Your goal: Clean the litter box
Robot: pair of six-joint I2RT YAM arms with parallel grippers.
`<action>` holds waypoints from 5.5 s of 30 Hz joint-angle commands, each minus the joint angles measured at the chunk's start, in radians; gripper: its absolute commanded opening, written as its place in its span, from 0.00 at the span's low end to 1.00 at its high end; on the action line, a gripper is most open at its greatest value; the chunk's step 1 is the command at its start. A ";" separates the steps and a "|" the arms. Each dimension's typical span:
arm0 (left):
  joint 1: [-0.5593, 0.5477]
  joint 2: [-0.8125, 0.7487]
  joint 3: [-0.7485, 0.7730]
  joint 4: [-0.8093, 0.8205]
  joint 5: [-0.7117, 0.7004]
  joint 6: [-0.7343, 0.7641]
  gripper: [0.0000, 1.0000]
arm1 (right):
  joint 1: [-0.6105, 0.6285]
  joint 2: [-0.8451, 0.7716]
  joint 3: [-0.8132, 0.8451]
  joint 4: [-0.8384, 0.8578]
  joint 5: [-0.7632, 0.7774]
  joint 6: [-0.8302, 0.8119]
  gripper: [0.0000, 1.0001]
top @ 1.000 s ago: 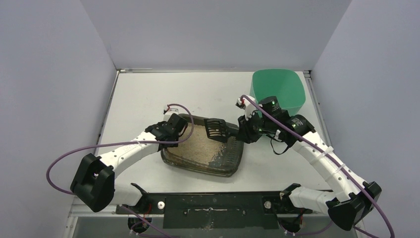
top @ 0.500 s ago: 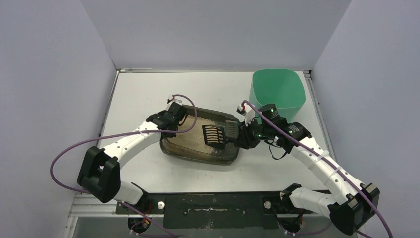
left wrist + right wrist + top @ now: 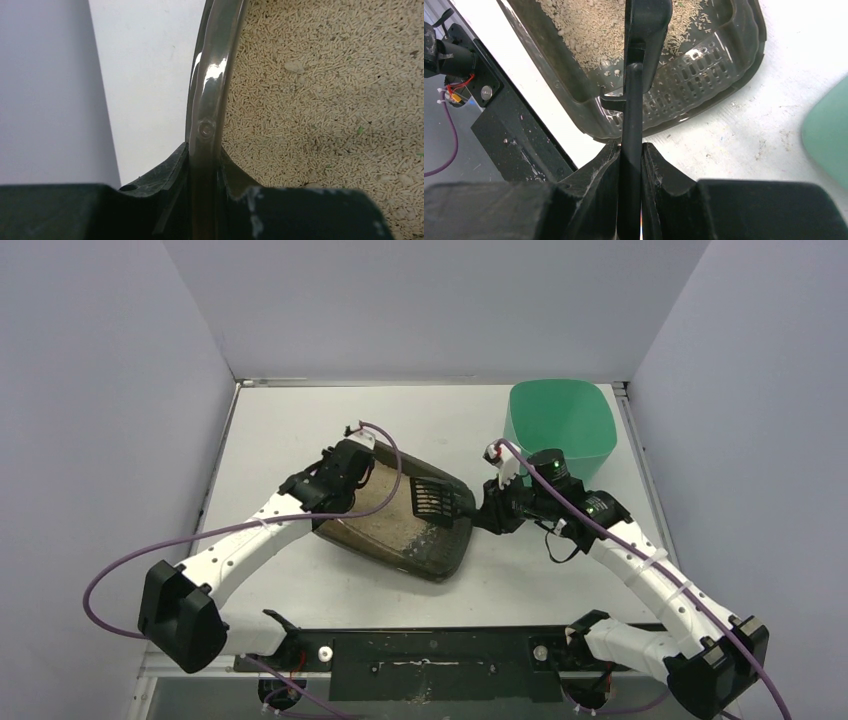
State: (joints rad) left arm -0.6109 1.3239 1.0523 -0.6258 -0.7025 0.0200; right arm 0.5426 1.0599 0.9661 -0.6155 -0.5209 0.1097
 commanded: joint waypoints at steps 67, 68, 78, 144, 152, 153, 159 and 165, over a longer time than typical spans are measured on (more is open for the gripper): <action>-0.086 -0.452 -0.256 0.369 0.227 0.016 0.00 | 0.043 0.526 -0.045 0.693 -0.282 0.930 0.00; -0.088 -0.451 -0.256 0.371 0.229 0.016 0.00 | 0.053 0.537 -0.043 0.729 -0.281 0.948 0.00; -0.093 -0.447 -0.272 0.387 0.234 0.000 0.00 | 0.115 0.642 0.007 0.971 -0.273 1.058 0.00; -0.079 -0.429 -0.285 0.390 0.201 -0.061 0.00 | -0.051 0.352 -0.163 0.410 -0.126 0.852 0.00; -0.084 -0.467 -0.289 0.421 0.283 -0.035 0.00 | -0.002 0.499 -0.102 0.602 -0.174 0.847 0.00; -0.084 -0.470 -0.288 0.422 0.292 -0.029 0.00 | 0.011 0.527 -0.083 0.624 -0.183 0.845 0.00; -0.098 -0.494 -0.271 0.424 0.332 -0.025 0.00 | 0.071 0.637 -0.026 0.828 -0.220 0.858 0.00; -0.107 -0.508 -0.246 0.417 0.348 0.003 0.00 | 0.101 0.684 -0.041 1.034 -0.257 0.894 0.00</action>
State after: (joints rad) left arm -0.6735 0.8909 0.7052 -0.4767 -0.5411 0.0475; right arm 0.6125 1.7115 0.9192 0.2108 -0.8299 0.9863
